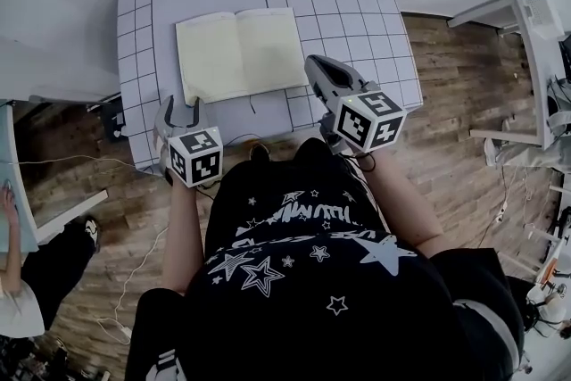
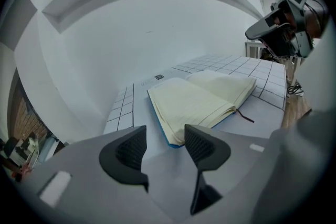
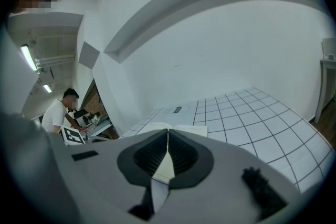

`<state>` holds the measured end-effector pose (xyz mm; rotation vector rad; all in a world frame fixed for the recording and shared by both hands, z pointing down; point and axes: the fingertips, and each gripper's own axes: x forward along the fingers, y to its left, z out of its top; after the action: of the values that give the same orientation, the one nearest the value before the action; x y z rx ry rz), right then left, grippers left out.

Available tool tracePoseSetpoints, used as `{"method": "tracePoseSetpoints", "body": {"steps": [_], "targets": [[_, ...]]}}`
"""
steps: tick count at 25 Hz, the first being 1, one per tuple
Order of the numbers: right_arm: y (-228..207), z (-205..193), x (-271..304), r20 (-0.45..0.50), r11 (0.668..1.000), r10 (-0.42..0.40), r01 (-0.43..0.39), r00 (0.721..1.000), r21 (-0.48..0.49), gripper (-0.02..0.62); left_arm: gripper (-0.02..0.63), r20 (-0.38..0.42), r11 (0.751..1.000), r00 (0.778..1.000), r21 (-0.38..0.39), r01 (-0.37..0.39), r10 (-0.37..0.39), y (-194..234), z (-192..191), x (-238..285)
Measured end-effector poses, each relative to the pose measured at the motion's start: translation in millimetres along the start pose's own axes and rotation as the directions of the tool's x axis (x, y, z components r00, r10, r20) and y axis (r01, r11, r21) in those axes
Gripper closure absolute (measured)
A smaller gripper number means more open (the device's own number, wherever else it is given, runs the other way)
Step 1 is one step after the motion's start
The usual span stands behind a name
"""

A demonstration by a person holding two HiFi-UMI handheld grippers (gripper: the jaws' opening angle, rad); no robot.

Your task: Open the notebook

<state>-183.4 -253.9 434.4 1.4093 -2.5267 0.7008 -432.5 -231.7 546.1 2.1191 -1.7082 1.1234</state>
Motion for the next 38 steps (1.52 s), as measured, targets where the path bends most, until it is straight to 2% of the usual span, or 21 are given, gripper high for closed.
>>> {"method": "tracePoseSetpoints", "body": {"steps": [7, 11, 16, 19, 24, 31, 36, 38], "targets": [[2, -2, -4, 0.004, 1.0, -0.004, 0.004, 1.0, 0.001, 0.58, 0.384, 0.038, 0.999, 0.999, -0.052, 0.002, -0.001, 14, 5, -16], [0, -5, -7, -0.003, 1.0, -0.003, 0.003, 1.0, -0.002, 0.58, 0.4, 0.108, 0.995, 0.994, -0.095, 0.011, 0.0, 15, 19, -30], [-4, -3, -9, -0.007, 1.0, 0.013, -0.013, 1.0, -0.011, 0.579, 0.411, 0.201, 0.994, 0.978, -0.106, -0.038, 0.059, 19, 43, -54], [-7, 1, -11, -0.01, 0.999, 0.034, -0.034, 0.999, -0.021, 0.58, 0.437, 0.226, 0.992, 0.971, -0.119, -0.046, 0.073, 15, 53, -67], [-19, 5, -17, -0.016, 0.996, 0.08, -0.08, 0.997, -0.031, 0.58, 0.44, 0.219, 0.99, 0.973, -0.129, -0.047, 0.075, -12, 61, -70], [-55, 21, -39, -0.023, 0.985, 0.161, -0.162, 0.987, -0.054, 0.579, 0.482, 0.237, 0.971, 0.966, -0.234, -0.048, 0.105, -61, 89, -82], [-91, 32, -65, 0.01, 0.977, 0.213, -0.213, 0.977, 0.031, 0.58, 0.53, 0.241, 0.943, 0.962, -0.33, -0.044, 0.13, -102, 111, -83], [-98, 31, -74, 0.003, 0.974, 0.225, -0.225, 0.974, -0.006, 0.58, 0.546, 0.235, 0.938, 0.961, -0.341, -0.057, 0.143, -119, 116, -86]]}}
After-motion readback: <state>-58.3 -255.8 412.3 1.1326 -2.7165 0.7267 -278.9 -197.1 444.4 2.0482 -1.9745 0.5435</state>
